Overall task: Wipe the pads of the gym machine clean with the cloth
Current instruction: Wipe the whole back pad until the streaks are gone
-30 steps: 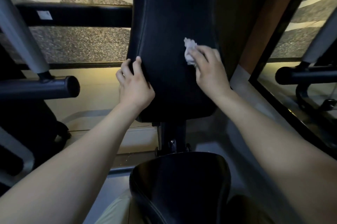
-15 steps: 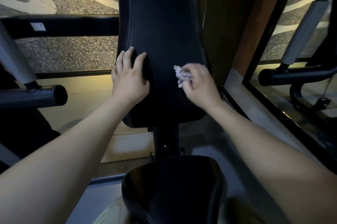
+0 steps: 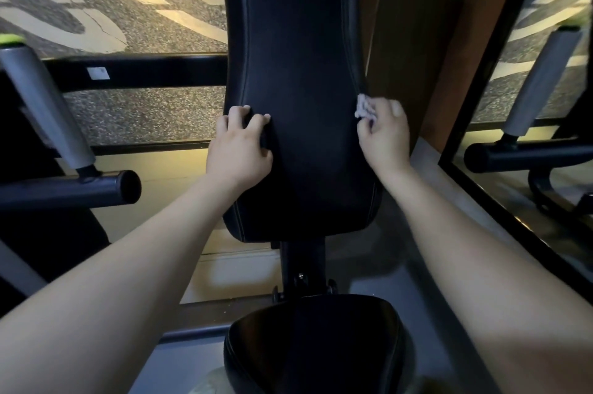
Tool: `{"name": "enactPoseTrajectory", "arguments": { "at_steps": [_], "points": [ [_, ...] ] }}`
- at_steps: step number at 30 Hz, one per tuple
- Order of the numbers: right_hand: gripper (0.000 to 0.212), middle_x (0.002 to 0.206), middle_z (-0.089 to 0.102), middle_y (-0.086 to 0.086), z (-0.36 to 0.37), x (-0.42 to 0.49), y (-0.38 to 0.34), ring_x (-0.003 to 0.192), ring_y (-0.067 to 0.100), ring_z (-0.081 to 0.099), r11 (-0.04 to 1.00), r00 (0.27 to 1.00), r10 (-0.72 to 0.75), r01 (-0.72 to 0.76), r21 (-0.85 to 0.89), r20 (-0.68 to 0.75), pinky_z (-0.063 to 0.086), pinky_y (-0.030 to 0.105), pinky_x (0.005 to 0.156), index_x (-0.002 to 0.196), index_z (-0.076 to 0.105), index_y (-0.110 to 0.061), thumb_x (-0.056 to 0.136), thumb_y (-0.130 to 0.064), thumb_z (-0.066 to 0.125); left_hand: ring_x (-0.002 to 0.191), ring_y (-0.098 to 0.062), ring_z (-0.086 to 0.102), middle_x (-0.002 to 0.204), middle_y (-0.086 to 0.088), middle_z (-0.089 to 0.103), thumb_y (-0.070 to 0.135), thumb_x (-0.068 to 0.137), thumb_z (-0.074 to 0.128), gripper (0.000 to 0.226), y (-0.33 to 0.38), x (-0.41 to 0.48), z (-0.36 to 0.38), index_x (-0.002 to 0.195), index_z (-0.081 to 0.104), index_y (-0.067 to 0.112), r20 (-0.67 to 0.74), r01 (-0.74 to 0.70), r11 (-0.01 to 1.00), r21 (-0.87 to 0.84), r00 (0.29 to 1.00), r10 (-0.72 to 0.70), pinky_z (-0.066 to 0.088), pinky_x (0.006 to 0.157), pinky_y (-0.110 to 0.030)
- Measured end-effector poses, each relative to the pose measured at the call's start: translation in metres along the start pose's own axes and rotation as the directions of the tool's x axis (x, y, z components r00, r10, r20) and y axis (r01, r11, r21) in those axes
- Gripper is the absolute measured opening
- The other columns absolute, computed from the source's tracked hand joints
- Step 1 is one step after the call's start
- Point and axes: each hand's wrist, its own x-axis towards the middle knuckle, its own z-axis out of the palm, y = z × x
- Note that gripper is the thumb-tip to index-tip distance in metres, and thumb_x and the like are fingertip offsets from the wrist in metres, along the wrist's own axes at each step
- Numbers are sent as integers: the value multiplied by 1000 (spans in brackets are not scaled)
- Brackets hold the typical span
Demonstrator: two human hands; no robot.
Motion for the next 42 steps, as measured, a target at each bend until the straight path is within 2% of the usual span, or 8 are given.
{"name": "enactPoseTrajectory", "arguments": {
  "at_steps": [6,10,16,21,25,28,33,42],
  "points": [
    [31,113,61,12,-4,10,2,107,29,57,1000,998,-24,25,-7,55,52,40,91,116,65,-9,90,-5,49,122,-37,34,136,-7,30,33,82,61,46,7,28,-9,124,45,25,-83,37,999,-15,996,-38,40,96,-49],
    [38,121,60,10,2,49,-6,111,23,59,994,998,-58,55,95,29,48,27,98,126,65,-10,92,1,50,137,-37,26,152,-9,23,33,82,63,66,19,62,-14,141,35,28,-193,39,992,-121,979,-62,34,109,-53],
    [39,120,54,-3,12,109,-29,106,1,54,962,996,92,-83,259,-23,39,4,94,126,66,-12,93,3,50,143,-35,14,159,-4,14,47,78,61,90,44,88,-15,154,16,36,-150,185,953,-241,963,-225,25,112,-57],
    [33,111,67,-2,21,174,-39,100,15,66,887,961,275,-265,378,30,56,38,92,121,65,-24,96,-10,48,137,-31,17,150,-1,18,52,75,62,83,54,104,-32,148,26,33,-50,285,922,-262,950,-308,34,103,-55],
    [26,106,67,-8,13,202,-51,95,10,65,805,902,388,-431,407,189,54,25,86,124,61,-27,105,-17,47,129,-33,27,143,-3,23,48,80,63,60,58,131,-64,131,36,29,13,341,914,-219,938,-347,34,98,-53],
    [23,106,66,-12,2,192,-54,94,3,62,784,865,413,-497,372,286,47,16,84,123,60,-30,107,-22,45,134,-31,26,147,-3,25,43,82,65,59,70,158,-95,133,39,29,-40,216,964,-153,974,-224,32,103,-53],
    [23,84,66,-8,-6,223,-60,78,13,62,663,748,563,-662,349,351,53,36,77,95,69,-20,103,-15,48,149,-30,11,160,-3,16,41,84,66,72,93,217,-149,147,32,34,43,3,999,-40,999,-2,25,114,-56],
    [23,91,64,-3,-22,362,-104,83,13,61,749,834,445,-546,376,326,49,28,75,103,63,-26,104,-17,42,146,-35,16,158,-8,19,41,85,72,96,83,308,-204,159,12,24,127,-54,985,163,991,34,28,117,-53]
  ]
}}
